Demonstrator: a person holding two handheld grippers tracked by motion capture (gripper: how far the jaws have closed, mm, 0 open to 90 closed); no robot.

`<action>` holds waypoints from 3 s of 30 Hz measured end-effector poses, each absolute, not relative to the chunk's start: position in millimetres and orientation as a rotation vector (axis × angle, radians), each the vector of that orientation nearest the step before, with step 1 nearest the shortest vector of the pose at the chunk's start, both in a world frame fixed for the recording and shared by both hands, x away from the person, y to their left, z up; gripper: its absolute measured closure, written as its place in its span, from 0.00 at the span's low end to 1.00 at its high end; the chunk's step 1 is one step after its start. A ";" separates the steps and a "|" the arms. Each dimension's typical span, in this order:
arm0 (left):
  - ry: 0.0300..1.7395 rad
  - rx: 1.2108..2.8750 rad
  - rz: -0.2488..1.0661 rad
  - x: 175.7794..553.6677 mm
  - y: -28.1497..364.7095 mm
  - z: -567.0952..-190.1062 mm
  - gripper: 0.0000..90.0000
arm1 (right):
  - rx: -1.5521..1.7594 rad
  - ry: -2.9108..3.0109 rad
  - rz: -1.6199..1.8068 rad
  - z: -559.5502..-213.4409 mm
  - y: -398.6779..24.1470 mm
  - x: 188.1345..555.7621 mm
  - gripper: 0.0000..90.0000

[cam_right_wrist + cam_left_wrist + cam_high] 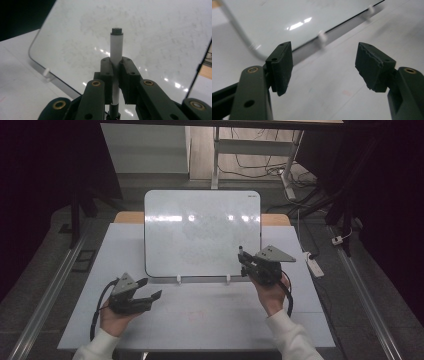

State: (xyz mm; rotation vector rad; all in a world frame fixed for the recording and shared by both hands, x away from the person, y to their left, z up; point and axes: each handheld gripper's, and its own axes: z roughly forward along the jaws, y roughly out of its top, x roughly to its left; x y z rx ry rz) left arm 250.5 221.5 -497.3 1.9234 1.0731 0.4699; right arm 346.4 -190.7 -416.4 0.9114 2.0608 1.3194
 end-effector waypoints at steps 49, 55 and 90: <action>1.123 1.903 0.376 244.3 251.2 -517.4 0.35 | 1.089 2.036 1.068 -443.0 -191.2 426.4 0.65; 1.103 1.903 0.377 243.8 249.3 -516.8 0.35 | 0.997 2.066 1.139 -438.3 -198.3 412.0 0.55; 1.046 1.944 0.388 246.7 236.7 -521.6 0.30 | 0.902 2.216 1.210 -499.6 -320.8 318.3 0.40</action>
